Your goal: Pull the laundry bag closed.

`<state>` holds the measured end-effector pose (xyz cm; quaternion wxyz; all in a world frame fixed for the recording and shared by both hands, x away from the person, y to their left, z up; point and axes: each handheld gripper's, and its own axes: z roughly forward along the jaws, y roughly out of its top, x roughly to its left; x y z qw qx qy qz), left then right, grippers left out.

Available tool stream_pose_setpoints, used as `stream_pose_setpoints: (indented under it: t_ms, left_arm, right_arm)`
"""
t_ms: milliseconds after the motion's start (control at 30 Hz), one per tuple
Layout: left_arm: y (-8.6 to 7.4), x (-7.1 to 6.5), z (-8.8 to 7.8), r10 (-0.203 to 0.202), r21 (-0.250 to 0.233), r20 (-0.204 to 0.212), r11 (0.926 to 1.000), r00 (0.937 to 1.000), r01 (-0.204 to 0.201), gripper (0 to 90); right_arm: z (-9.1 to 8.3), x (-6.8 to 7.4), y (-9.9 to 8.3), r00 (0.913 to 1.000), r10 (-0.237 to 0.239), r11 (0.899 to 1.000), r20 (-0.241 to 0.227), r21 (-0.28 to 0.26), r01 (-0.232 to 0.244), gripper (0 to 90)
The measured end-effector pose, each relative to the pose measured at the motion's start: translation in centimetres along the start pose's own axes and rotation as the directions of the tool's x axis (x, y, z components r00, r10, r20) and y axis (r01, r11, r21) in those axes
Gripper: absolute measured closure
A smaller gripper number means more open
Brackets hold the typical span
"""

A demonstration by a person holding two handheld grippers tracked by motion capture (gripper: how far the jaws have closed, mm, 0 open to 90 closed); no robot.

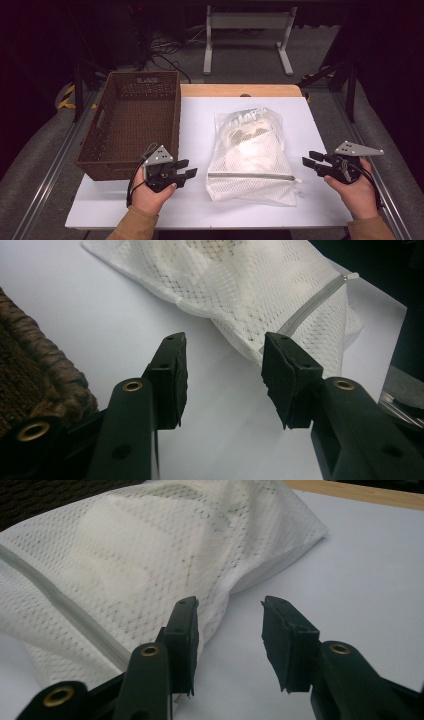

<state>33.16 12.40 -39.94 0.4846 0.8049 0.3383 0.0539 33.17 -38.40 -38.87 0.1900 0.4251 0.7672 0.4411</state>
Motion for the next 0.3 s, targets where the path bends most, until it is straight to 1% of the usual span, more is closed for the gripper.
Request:
stream_pose_setpoints:
  t_ms: [33, 67, 100, 133, 167, 200, 233, 300]
  left_arm:
    - [0.0, 0.0, 0.0, 0.0, 0.0, 0.0, 1.0, 1.0, 0.0, 53.2]
    - [0.0, 0.0, 0.0, 0.003, 0.003, -0.002, 1.0, 1.0, -0.003, 53.2]
    - [0.0, 0.0, 0.0, -0.003, 0.006, 0.002, 1.0, 1.0, 0.003, 52.0]
    - [0.0, 0.0, 0.0, -0.003, 0.006, 0.002, 1.0, 1.0, 0.003, 51.8]
    - [-0.1, 0.1, 0.0, 0.006, 0.01, -0.001, 0.9999, 1.0, -0.006, 51.9]
    - [-0.1, 0.1, 0.0, 0.006, 0.01, -0.001, 0.9999, 1.0, -0.006, 51.8]
    - [-0.1, 0.0, 0.0, -0.005, 0.01, 0.008, 0.9999, 1.0, 0.005, 51.8]
    - [-0.1, 0.0, 0.0, -0.007, 0.011, 0.017, 0.9999, 0.9998, 0.007, 50.7]
  right_arm:
    - [0.0, 0.0, 0.0, 1.0, 0.0, 1.0, 0.0, 0.0, 0.0, 56.8]
    - [0.1, -0.3, 0.0, 1.0, 0.003, 1.0, 0.004, -0.005, -0.003, 55.6]
    - [0.3, -0.7, -0.1, 0.9999, 0.007, 1.0, 0.015, -0.008, -0.006, 53.6]
    - [0.3, -0.7, -0.1, 0.9999, 0.007, 1.0, 0.015, -0.008, -0.006, 53.6]
    - [0.4, -1.1, -0.2, 0.9996, 0.009, 1.0, 0.026, -0.012, -0.008, 51.7]
    - [0.4, -1.1, -0.2, 0.9996, 0.009, 1.0, 0.026, -0.012, -0.008, 51.7]
    - [0.5, -1.3, -0.3, 0.9996, 0.013, 1.0, 0.026, -0.017, -0.013, 50.5]
    - [0.5, -1.4, -0.4, 0.9996, 0.014, 0.999, 0.023, -0.031, -0.014, 48.3]
